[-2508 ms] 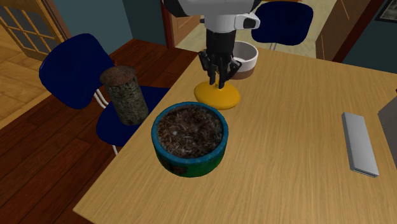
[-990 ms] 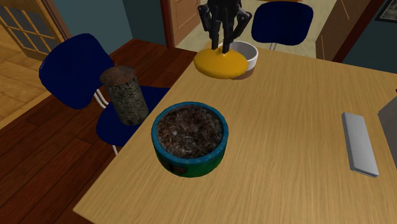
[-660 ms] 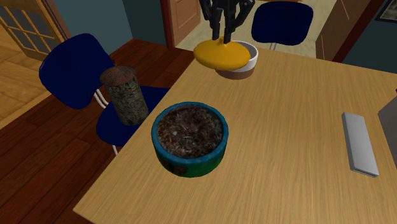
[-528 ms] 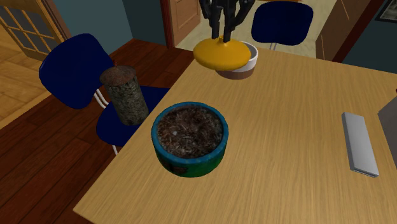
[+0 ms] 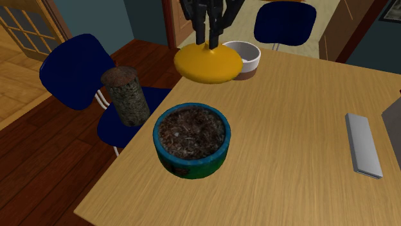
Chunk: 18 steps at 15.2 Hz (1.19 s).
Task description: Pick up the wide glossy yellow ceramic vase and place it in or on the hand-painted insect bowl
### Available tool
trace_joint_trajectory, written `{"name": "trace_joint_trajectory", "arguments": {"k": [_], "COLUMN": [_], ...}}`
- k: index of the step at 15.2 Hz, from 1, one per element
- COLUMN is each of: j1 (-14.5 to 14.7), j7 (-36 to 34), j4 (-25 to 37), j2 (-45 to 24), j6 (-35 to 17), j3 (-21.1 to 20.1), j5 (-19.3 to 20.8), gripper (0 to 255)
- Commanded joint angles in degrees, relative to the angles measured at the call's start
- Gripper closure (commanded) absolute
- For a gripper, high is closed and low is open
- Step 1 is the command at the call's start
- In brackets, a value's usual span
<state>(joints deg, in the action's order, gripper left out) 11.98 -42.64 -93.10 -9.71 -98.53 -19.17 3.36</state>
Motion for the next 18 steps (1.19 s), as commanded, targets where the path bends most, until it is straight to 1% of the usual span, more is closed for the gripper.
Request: {"name": "trace_joint_trajectory", "arguments": {"k": [1,5,6,18], "j1": [-0.18,0.29,0.61,0.85], "j7": [-0.21,-0.56,-0.72,-0.95], "j4": [-5.85,-13.87,-16.56,-24.74], "j2": [5.32,13.96,17.2,16.13], "j6": [-0.81,-0.7,-0.35,-9.53], "j3": [-0.42,-0.99,-1.19,-1.44], "j5": [-1.7,-4.74,-5.91,-5.69], "gripper": [255,255,255,255]}}
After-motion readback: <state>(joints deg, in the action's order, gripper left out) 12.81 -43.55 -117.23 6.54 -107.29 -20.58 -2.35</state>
